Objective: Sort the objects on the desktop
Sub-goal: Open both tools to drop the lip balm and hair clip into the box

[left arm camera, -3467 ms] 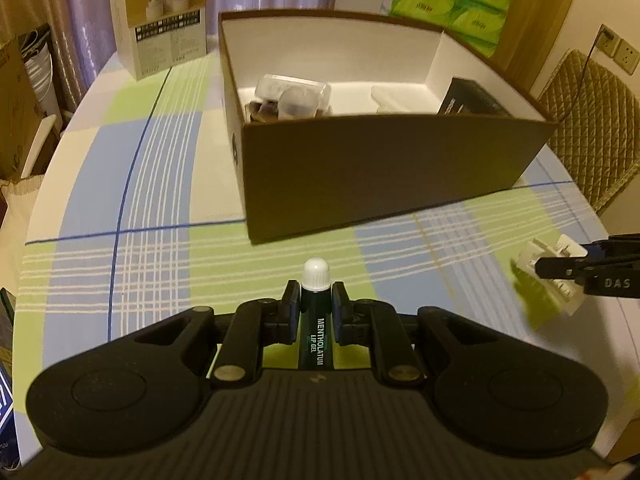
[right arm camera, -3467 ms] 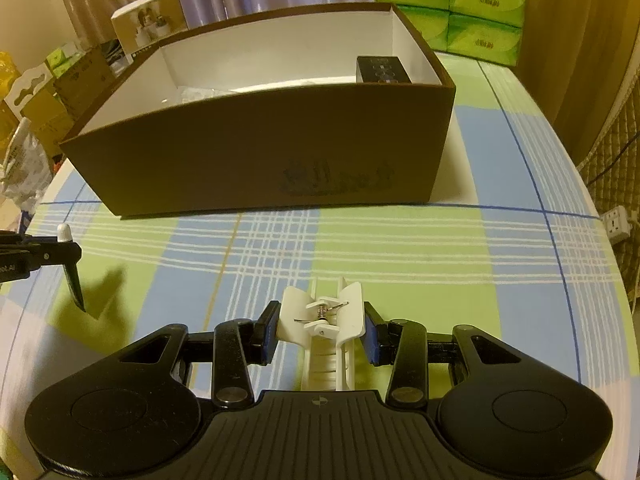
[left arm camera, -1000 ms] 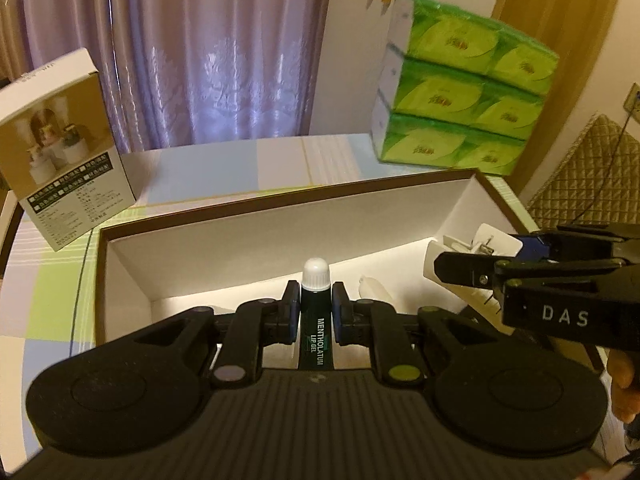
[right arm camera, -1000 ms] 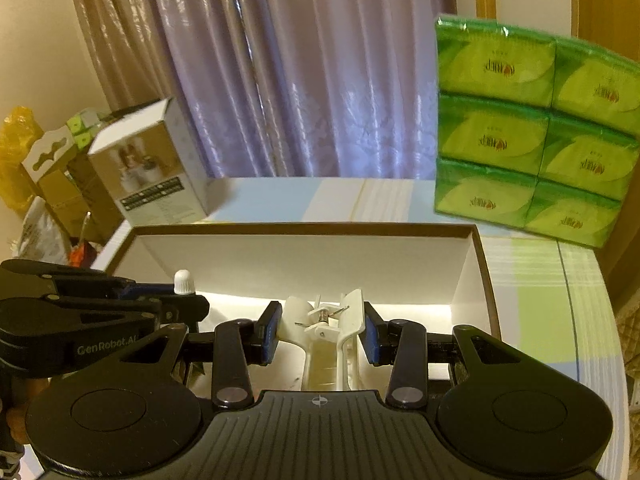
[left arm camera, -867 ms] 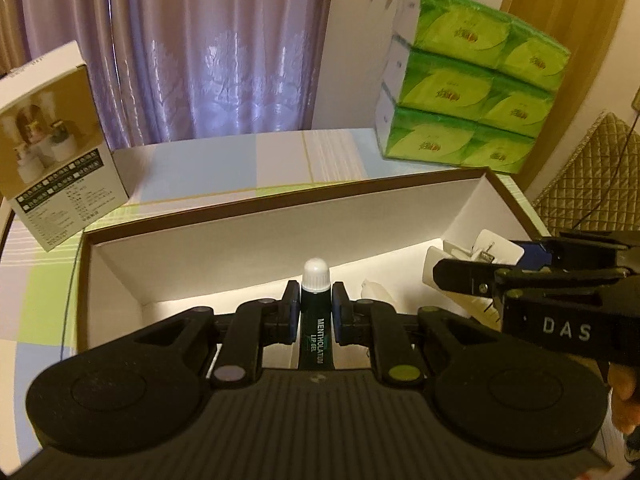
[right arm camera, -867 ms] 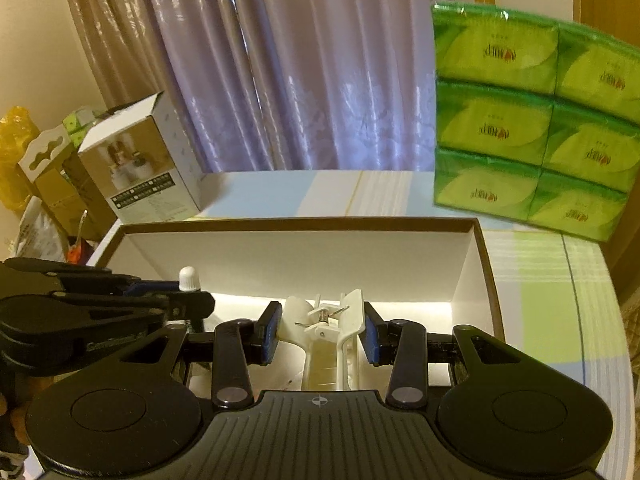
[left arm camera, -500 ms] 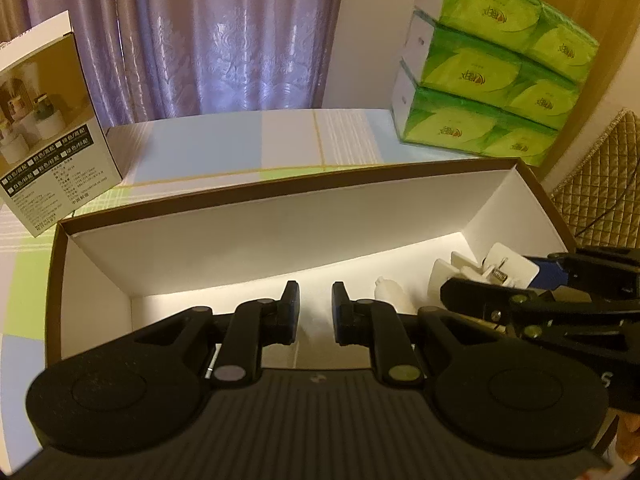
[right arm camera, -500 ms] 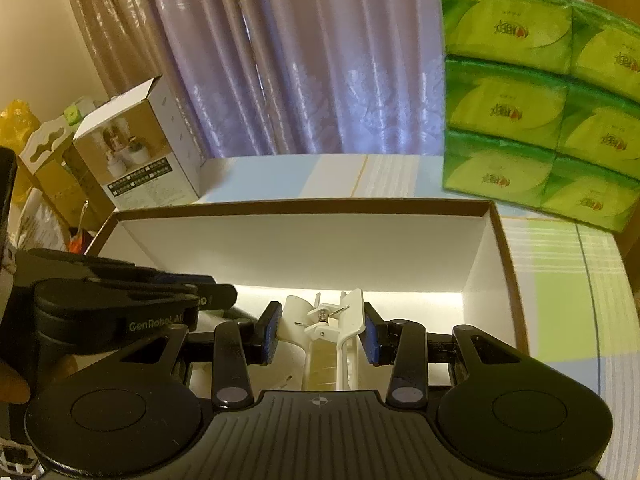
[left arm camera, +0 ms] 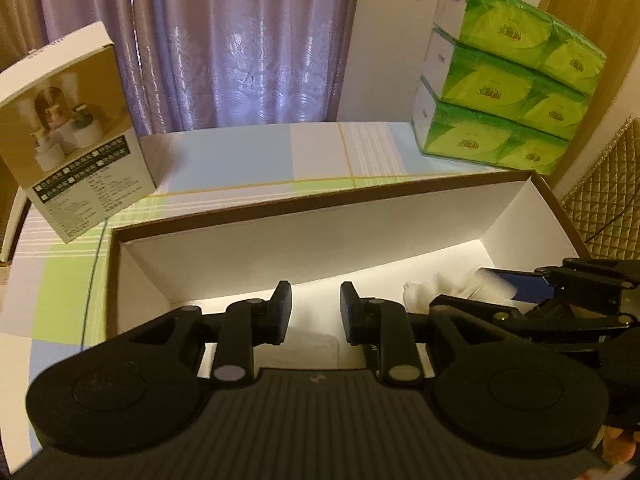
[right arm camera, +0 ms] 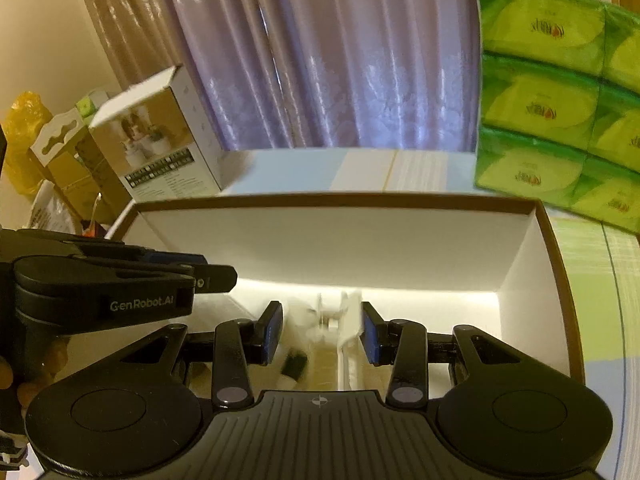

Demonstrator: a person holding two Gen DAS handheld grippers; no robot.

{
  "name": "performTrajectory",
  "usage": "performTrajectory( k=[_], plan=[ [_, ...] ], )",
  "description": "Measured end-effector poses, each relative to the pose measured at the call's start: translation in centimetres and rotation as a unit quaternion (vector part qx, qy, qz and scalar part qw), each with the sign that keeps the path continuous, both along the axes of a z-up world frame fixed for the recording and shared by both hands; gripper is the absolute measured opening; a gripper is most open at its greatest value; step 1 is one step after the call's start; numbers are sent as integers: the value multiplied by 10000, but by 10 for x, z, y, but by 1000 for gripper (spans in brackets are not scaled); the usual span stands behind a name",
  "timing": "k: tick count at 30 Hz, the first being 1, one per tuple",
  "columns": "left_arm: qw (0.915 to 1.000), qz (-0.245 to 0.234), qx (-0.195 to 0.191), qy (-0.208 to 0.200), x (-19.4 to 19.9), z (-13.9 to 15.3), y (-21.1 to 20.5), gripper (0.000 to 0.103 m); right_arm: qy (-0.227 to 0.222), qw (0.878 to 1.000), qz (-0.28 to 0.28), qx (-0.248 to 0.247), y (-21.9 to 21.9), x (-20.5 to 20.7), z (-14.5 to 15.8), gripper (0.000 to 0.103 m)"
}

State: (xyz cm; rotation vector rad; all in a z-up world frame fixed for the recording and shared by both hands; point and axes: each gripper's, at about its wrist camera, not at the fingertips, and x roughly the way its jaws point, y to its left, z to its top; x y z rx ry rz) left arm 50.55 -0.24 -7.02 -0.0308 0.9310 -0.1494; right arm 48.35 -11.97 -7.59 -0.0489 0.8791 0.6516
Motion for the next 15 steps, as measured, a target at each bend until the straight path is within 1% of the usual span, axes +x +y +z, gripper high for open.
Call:
performTrajectory(
  k=[3, 5, 6, 7, 9, 11, 12, 15],
  plan=[
    [10000, 39, 34, -82, -4, 7, 4, 24, -84, 9999, 18, 63, 3, -2, 4, 40],
    [9998, 65, 57, -165, -8, 13, 6, 30, -163, 9998, 11, 96, 3, -3, 9, 51],
    [9998, 66, 47, -204, -10, 16, 7, 32, -192, 9997, -4, 120, 2, -4, 11, 63],
    [9997, 61, 37, -237, -12, 19, 7, 34, -239, 9996, -42, 146, 0, -6, 14, 69],
    [9995, 52, 34, -304, -18, 25, 8, 40, -306, 9993, -88, 207, -4, -9, 19, 73],
    [9992, 62, 67, -380, -24, 30, 9, 45, -275, 9992, -145, 248, -8, -12, 22, 80],
    [9991, 58, 89, -422, -27, 33, 9, 46, -261, 9991, -181, 276, -11, -13, 24, 85],
    [9983, 55, 146, -558, -37, 41, 8, 56, -270, 9987, -247, 348, -21, -21, 28, 93]
  ],
)
